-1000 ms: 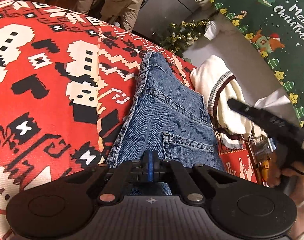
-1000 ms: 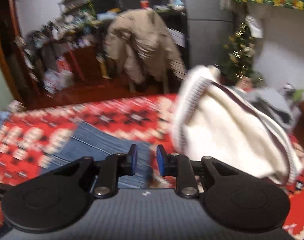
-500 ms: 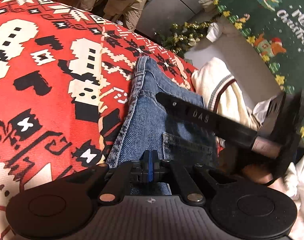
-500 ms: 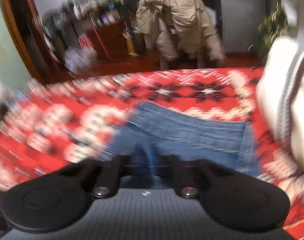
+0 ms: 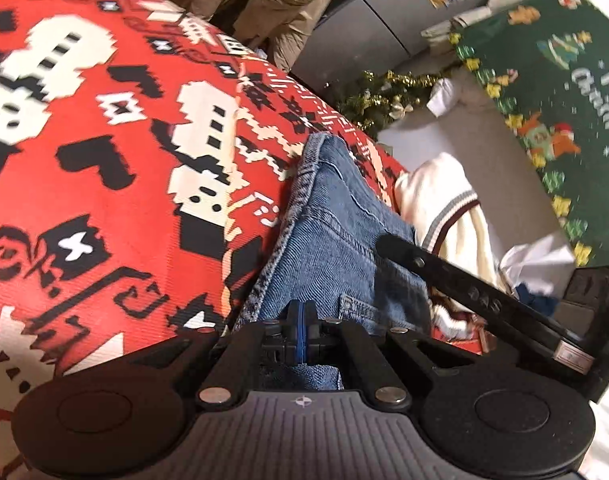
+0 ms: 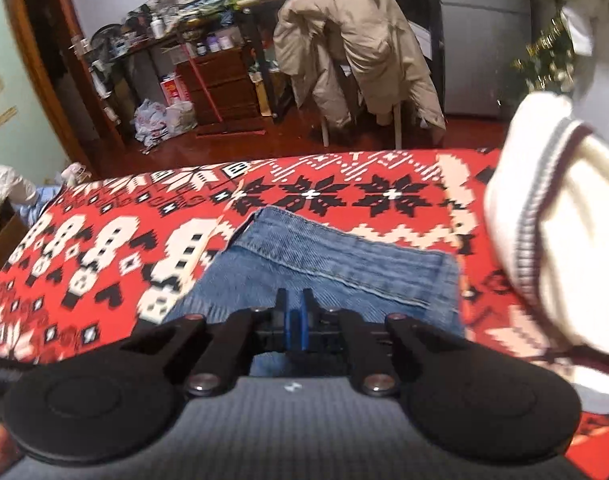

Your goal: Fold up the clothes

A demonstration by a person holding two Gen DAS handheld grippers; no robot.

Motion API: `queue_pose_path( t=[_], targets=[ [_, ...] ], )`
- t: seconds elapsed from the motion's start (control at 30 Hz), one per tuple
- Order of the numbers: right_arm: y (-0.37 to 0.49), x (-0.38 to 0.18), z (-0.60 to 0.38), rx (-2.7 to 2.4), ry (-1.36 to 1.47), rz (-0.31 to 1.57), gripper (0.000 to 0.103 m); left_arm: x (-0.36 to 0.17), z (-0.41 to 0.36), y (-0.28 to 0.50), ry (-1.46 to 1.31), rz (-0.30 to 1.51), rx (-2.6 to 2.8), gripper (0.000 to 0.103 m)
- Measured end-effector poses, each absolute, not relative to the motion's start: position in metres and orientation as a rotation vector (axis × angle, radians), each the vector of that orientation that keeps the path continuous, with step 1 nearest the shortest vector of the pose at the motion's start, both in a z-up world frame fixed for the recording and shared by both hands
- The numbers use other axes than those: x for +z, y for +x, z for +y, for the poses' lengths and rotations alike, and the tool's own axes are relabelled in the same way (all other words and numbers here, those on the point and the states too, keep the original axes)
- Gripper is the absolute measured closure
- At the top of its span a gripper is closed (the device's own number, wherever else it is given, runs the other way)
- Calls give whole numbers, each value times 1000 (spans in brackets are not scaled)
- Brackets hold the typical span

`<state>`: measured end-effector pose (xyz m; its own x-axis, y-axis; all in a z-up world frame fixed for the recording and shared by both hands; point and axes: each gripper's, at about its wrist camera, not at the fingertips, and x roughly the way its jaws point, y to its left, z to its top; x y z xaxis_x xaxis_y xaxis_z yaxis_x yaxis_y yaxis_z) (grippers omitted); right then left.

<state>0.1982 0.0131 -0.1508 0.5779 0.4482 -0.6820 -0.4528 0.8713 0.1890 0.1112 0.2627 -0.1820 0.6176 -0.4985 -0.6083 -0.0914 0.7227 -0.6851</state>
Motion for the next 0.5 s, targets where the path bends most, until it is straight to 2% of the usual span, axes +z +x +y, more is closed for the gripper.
queue_pose_path(
  t=[0.1,0.23,0.27,0.5],
  targets=[
    [202,-162,-10,483,-32,811,103,-183,260,111,-738,900,-271,102],
    [207,-158,-29,441,40,839,103,-177,260,109,-723,903,-273,103],
    [203,-153,-30,409,11,828,99,-174,261,109,-723,900,-278,103],
    [167,-131,-69,349,51,831,95,-146,267,105,-684,811,-312,103]
  ],
)
